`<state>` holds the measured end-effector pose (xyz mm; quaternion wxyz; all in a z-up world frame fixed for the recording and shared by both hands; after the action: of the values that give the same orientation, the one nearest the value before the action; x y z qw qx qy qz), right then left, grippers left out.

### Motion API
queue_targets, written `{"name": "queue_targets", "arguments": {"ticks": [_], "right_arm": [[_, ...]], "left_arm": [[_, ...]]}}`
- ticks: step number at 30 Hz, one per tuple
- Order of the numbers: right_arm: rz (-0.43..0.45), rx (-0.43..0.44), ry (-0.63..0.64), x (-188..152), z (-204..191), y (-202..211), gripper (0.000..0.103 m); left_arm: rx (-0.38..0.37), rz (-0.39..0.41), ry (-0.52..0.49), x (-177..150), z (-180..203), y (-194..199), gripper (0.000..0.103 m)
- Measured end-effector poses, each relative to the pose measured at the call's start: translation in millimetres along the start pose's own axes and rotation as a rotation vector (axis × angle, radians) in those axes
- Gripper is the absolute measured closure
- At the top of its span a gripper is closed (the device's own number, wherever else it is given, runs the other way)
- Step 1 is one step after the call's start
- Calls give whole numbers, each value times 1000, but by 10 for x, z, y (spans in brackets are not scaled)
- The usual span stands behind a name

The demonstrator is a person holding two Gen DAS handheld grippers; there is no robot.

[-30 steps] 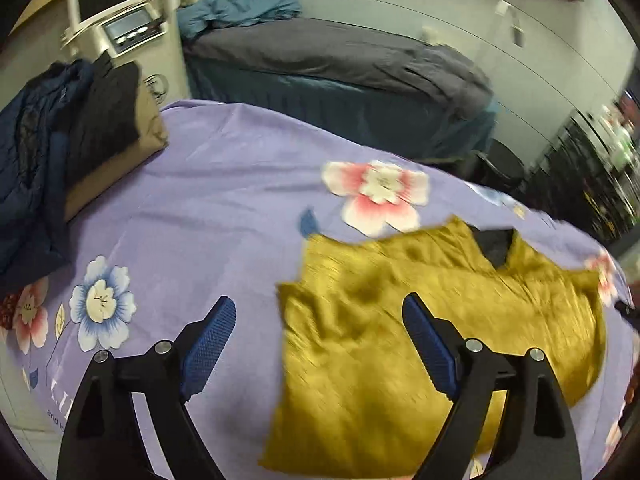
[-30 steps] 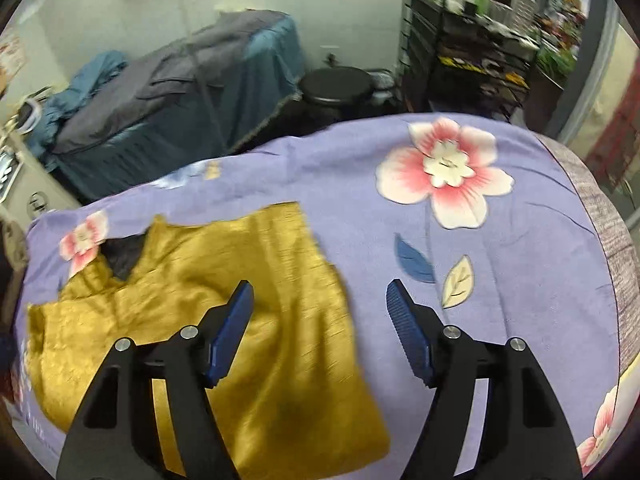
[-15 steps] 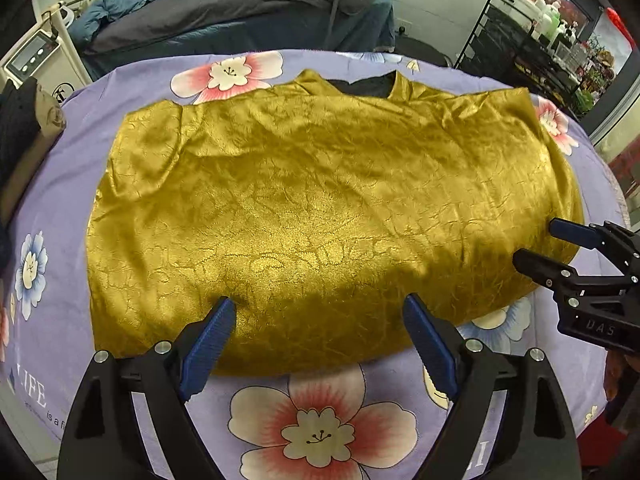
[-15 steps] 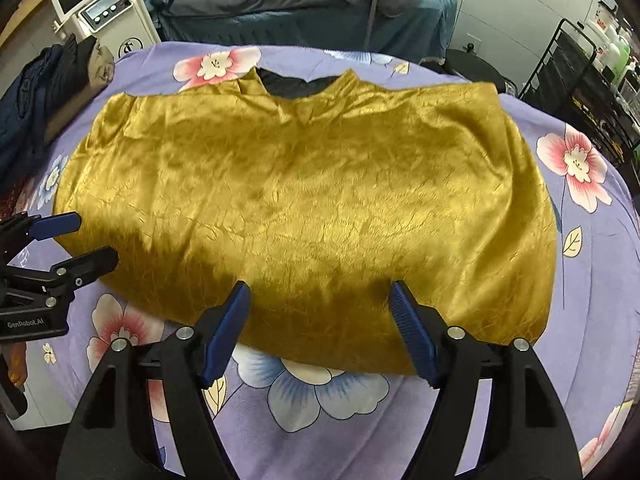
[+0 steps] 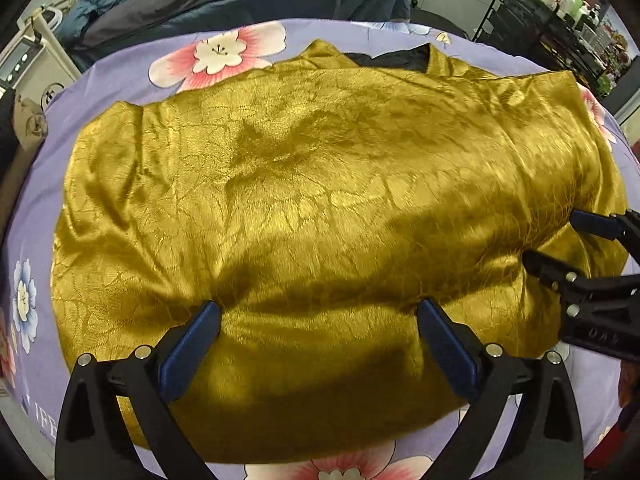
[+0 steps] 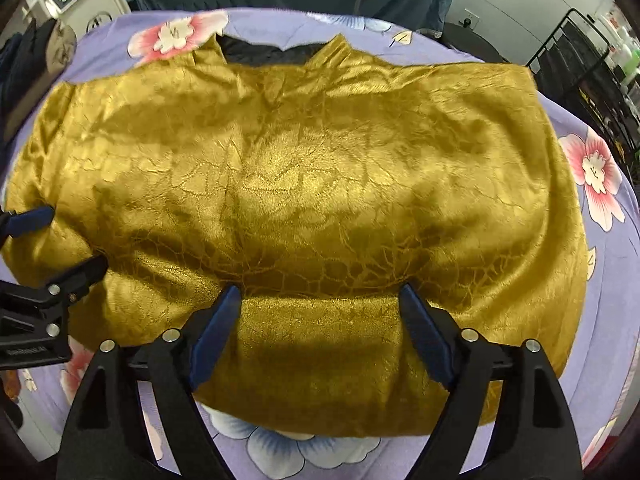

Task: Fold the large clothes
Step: 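Open both grippers and press the folded jacket flat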

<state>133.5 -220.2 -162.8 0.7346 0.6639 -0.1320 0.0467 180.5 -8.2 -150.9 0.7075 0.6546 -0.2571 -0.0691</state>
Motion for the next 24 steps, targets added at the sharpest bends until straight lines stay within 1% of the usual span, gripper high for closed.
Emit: {"name": "queue_targets", "arguments": {"ticks": [5, 13, 17, 21, 24], "right_arm": [[-29, -41, 13, 126, -65, -137, 13], [-72, -111, 59, 286, -178, -344, 6], [-76, -140, 93, 299, -205, -373, 5], [-75, -159, 96, 298, -226, -376, 5], [-91, -170, 101, 300, -222, -387, 5]], "left_arm": [[24, -13, -28, 127, 24, -104, 5], [63, -48, -32, 296, 53, -295, 5], [91, -43, -58, 328, 102, -342, 5], [120, -37, -67, 348, 153, -380, 5], [111, -52, -62, 363, 187, -394, 5]]}}
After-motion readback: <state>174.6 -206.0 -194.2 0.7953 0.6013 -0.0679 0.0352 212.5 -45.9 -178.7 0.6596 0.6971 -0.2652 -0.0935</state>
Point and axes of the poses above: each gripper's, at about its wrist camera, not at the fingertips, and y roughly against the way its jaws point, z to its right, x to its top, the point moved 1 cm from there along -y, roughly the way its jaws point, and after that the axes turned 4 degrees about y, right-handed, at the moved point
